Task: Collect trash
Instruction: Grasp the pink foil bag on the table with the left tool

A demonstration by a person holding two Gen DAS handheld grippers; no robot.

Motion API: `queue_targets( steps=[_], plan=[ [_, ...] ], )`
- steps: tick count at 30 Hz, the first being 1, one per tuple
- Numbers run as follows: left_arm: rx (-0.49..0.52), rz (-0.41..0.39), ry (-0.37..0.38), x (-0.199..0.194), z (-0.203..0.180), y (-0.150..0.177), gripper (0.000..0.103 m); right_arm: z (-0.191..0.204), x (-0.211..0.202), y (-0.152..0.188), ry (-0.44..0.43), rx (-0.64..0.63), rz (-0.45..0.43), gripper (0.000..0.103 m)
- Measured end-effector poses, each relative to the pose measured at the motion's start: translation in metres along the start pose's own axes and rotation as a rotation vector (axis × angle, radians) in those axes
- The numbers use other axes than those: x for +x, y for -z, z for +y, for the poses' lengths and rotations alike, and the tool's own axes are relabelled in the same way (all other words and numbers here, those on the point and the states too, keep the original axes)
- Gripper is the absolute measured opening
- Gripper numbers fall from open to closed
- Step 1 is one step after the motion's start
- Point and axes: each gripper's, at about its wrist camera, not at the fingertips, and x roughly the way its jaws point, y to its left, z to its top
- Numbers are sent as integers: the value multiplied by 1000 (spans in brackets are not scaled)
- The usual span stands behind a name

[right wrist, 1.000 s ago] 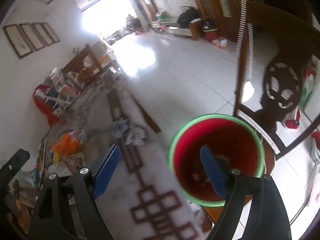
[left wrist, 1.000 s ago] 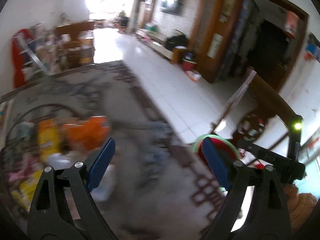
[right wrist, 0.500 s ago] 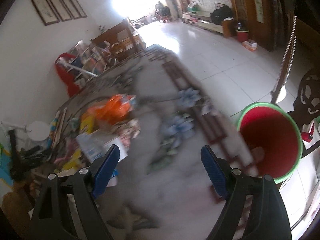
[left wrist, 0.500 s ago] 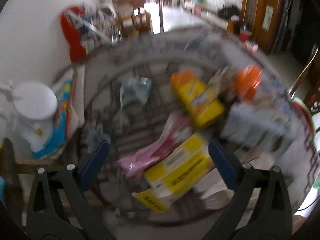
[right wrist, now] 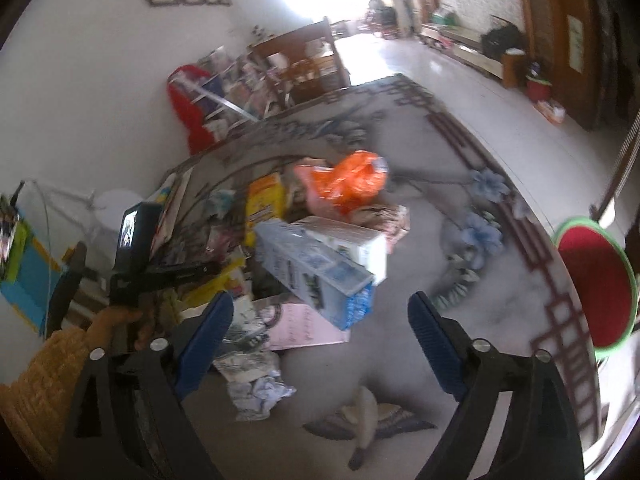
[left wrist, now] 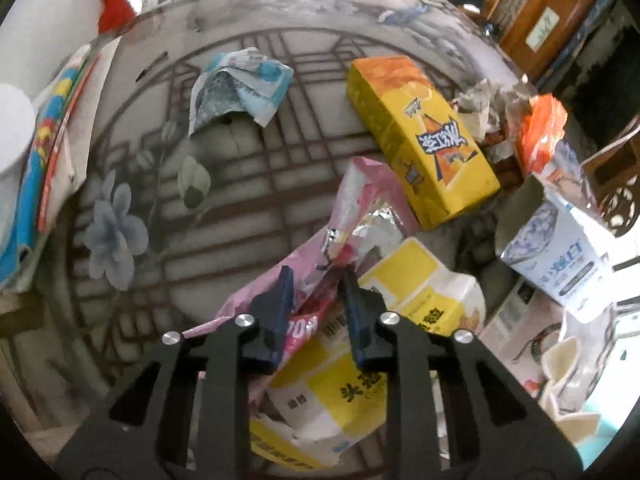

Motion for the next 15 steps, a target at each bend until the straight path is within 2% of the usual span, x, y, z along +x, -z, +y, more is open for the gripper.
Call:
queue_targets(
  steps=[2, 4, 7, 9, 11, 12, 13, 15],
  plan=[
    [-26, -19, 0, -8, 5, 7, 10, 8, 7, -6, 5, -35, 16, 86],
    [-58, -48, 11, -22, 12, 15, 10, 15, 15, -12, 13, -73, 27, 86],
    [-118, -105, 22, -48, 20, 30, 10, 28, 28, -21, 70, -161, 55, 86],
    [-158, -152, 13, -68, 28, 42, 10, 39, 33, -27, 9, -172, 69, 83],
    [-197, -184, 14, -81, 32, 52, 10, 58, 45, -34, -137, -138, 114, 83],
    [-215, -196, 18, -86, 36, 58, 10, 65, 52, -37, -183, -124, 139, 83],
    [-234, -208, 21, -93, 37, 66, 10, 75, 64, -41, -217, -111, 173, 83],
    [-247, -218, 2, -99, 37, 74, 10, 94, 100, -46, -221, -94, 267, 83]
  ],
)
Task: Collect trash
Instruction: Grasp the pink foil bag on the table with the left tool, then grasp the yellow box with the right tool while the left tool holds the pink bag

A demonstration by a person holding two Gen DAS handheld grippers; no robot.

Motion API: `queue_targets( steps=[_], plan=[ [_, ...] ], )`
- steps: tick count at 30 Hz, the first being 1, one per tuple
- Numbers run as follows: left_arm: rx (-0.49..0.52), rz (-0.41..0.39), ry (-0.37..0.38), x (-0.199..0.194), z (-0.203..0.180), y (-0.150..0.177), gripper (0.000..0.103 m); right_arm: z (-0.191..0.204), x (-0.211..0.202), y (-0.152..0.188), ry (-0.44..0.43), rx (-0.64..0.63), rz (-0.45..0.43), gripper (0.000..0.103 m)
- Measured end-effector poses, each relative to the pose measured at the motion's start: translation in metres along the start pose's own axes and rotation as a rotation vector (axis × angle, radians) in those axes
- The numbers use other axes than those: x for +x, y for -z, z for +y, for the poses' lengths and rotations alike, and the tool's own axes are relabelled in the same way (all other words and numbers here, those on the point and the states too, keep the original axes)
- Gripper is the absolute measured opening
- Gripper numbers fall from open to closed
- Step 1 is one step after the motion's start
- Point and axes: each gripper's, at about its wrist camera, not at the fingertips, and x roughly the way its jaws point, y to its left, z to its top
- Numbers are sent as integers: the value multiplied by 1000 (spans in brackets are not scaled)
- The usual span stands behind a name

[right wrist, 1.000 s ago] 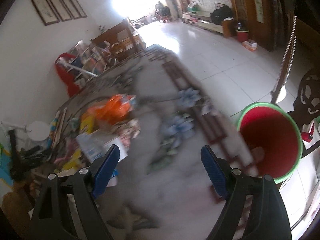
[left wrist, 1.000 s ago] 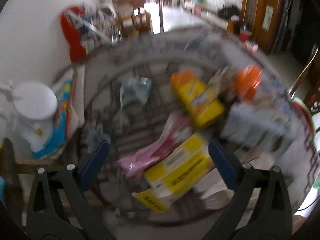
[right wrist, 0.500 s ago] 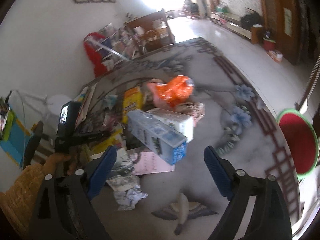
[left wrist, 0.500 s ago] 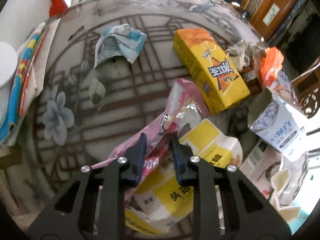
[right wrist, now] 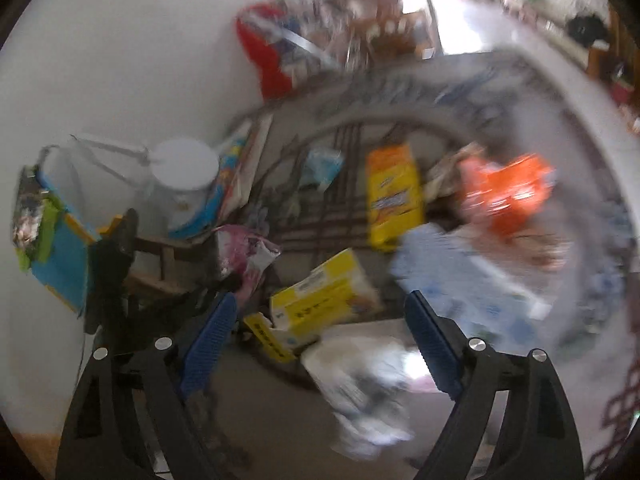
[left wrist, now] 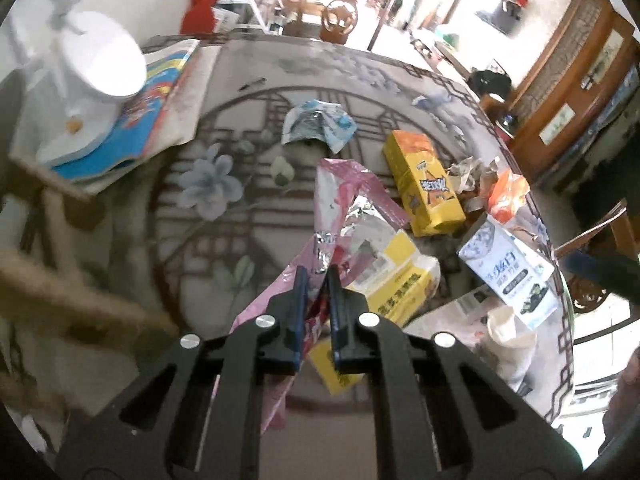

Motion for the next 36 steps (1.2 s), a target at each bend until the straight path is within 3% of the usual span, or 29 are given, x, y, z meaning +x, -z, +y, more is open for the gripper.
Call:
queue_targets(
  steps=[4, 5, 7, 13, 14, 16, 19, 22, 23, 24, 25, 31, 32, 33, 34, 35, 36],
  plan=[
    [-46, -31, -28, -16, 5, 12, 10, -16, 78, -10, -77, 277, 237, 83],
    [-62, -40, -32, -20, 9, 16, 10, -18, 97, -9, -51, 326, 286, 83],
    [-80, -47, -50, -24, 15, 20, 10, -17, 111, -10, 26, 344, 294, 83],
    [-120, -30, -69, -27, 34, 31, 11, -10, 161, -6, 118, 387, 401, 88],
    [-131, -29, -71, -28, 38, 33, 11, -9, 166, -4, 129, 387, 404, 92],
    [-139, -33, -71, -31, 42, 34, 11, -2, 168, -9, 147, 353, 356, 88],
    [-137, -42, -77, -34, 45, 34, 11, 10, 170, -14, 180, 261, 321, 66],
    [-141, -47, -77, -34, 48, 32, 11, 14, 170, -19, 143, 246, 302, 45],
    [-143, -48, -76, -34, 48, 32, 11, 13, 167, -20, 125, 245, 287, 29],
    [-144, -49, -76, -34, 49, 31, 11, 14, 162, -24, 101, 242, 275, 22],
    [-143, -51, -75, -35, 48, 31, 11, 16, 158, -26, 91, 228, 268, 21],
    [-135, -64, -58, -37, 39, 27, 11, 18, 152, -29, 98, 216, 266, 25],
    [-128, -70, -58, -38, 37, 27, 11, 20, 157, -28, 120, 210, 270, 30],
    [-128, -73, -60, -40, 36, 28, 11, 19, 162, -27, 140, 205, 276, 56],
    [-131, -75, -61, -41, 37, 29, 11, 21, 164, -28, 166, 208, 277, 67],
    [-137, -78, -62, -43, 38, 30, 11, 23, 164, -27, 190, 208, 258, 77],
    [-141, -81, -65, -45, 39, 31, 11, 23, 163, -26, 205, 201, 246, 77]
  ],
)
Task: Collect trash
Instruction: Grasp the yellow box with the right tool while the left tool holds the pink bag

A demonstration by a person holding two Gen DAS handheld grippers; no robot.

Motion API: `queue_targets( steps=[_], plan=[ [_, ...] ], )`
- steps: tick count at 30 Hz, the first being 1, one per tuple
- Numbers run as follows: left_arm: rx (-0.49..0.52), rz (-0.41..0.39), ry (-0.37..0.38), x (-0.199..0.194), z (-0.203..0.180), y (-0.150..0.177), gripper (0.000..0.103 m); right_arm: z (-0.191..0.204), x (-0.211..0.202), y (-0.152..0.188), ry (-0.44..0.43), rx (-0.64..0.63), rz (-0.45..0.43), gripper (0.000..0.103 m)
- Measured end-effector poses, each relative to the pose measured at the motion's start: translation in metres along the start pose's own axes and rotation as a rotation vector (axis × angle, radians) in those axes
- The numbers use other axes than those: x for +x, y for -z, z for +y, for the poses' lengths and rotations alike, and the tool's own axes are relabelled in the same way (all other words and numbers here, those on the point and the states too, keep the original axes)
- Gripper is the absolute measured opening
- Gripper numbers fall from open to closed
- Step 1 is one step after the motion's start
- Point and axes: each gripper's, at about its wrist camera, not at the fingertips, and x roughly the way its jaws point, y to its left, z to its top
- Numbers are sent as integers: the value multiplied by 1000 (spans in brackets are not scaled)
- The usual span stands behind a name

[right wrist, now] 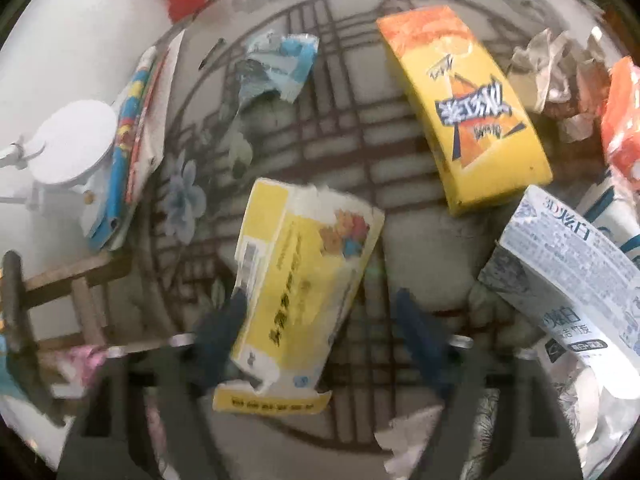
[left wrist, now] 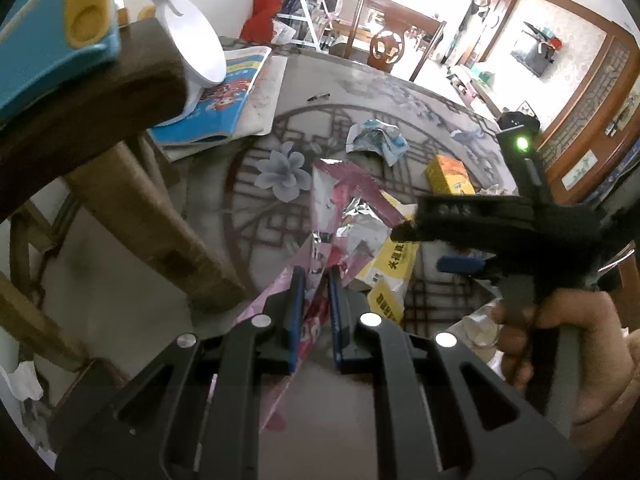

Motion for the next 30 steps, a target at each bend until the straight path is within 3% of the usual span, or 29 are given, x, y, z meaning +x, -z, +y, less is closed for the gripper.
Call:
queue_targets(
  steps=[7, 8, 11, 14, 20, 23, 26, 30],
  plan=[
    [-2, -29, -31, -13, 5, 3, 11, 26, 27, 5, 116, -41, -21, 82],
    [-4, -27, -32, -14, 7, 4, 11, 31, 28, 5, 135, -60, -37, 79],
    [-7, -25, -29, -15, 8, 5, 11, 38, 29, 5, 119, -96, -51, 54],
    [-10, -26, -17, -16, 7, 3, 11, 36, 24, 5, 50, -85, -38, 47],
    [10, -40, 23, -16, -3, -4, 11, 20, -45, 10, -117, -79, -154, 42],
    [33, -52, 57, -19, -16, -12, 11, 8, -98, 23, -194, -125, -274, 42],
    [59, -68, 89, -23, -32, -19, 11, -5, -136, 39, -207, -159, -356, 44],
    [102, -81, 152, -29, -60, -25, 11, -39, -191, 70, -152, -177, -522, 45]
  ],
)
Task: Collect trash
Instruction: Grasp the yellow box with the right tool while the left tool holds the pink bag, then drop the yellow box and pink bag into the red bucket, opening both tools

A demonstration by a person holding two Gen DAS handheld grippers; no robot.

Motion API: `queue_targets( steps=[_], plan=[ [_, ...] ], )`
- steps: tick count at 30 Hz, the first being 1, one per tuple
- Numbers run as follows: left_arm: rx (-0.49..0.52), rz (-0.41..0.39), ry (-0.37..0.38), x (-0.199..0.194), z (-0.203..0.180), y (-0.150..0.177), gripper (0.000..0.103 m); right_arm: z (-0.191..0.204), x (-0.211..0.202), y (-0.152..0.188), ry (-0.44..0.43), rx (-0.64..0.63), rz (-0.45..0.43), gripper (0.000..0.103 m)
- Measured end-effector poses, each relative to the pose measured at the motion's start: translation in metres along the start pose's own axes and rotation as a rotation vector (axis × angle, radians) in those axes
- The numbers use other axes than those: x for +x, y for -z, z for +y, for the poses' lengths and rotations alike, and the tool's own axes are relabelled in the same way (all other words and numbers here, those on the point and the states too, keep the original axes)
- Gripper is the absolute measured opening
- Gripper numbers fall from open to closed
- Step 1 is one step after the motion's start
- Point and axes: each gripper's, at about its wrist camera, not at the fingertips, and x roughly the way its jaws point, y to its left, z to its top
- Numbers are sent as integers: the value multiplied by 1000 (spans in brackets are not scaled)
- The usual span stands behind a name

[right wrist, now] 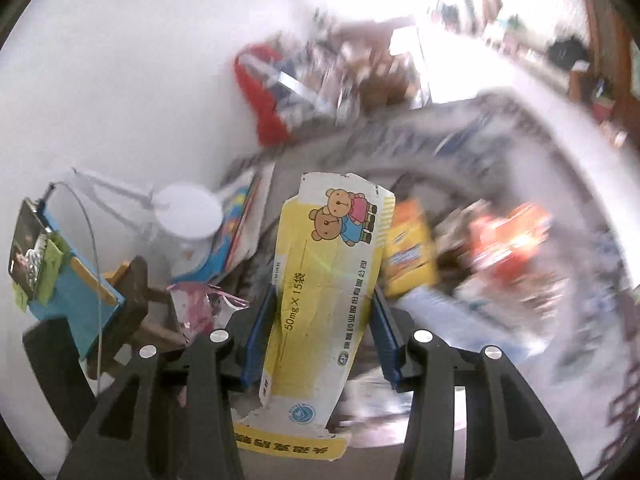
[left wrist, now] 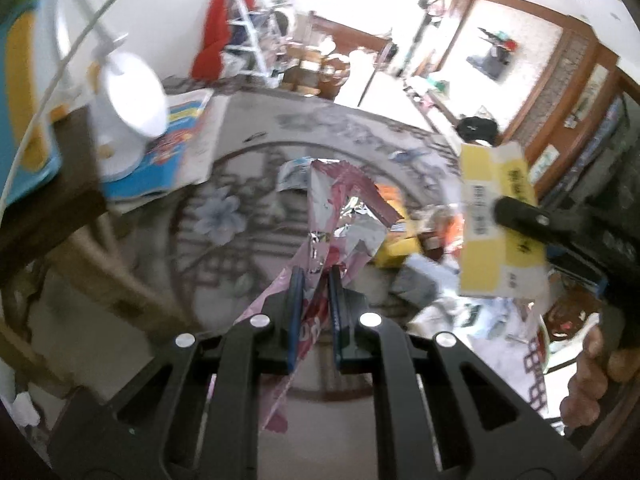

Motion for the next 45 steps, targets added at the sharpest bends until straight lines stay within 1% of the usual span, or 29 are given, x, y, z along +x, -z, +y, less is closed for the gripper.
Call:
queue_targets(
  steps=[2, 5, 8, 11, 16, 20, 25, 32, 37, 45],
  plan=[
    [24, -4, 34, 1, -15, -3, 11, -15, -32, 6, 35, 3, -80, 45],
    [70, -2, 78, 5, -41, -6, 11, -39, -62, 17, 92, 37, -161, 46],
    [113, 3, 115, 10, -63, -6, 11, -64, -87, 26, 170, 56, -203, 46],
    [144, 9, 146, 14, -83, -7, 11, -87, -103, 31, 211, 79, -222, 46],
    [189, 15, 174, 17, -115, -2, 11, -118, -121, 41, 260, 120, -237, 46],
    [214, 33, 185, 26, -140, 4, 11, -139, -133, 48, 290, 122, -241, 46],
    [234, 43, 189, 32, -169, 10, 11, -165, -148, 49, 303, 141, -247, 46],
    [255, 52, 199, 41, -217, 20, 11, -200, -164, 45, 316, 120, -241, 46],
    [273, 64, 208, 50, -253, 26, 11, -226, -175, 44, 343, 97, -243, 47],
    [308, 81, 224, 62, -307, 38, 11, -282, -198, 47, 360, 148, -246, 47]
  ],
)
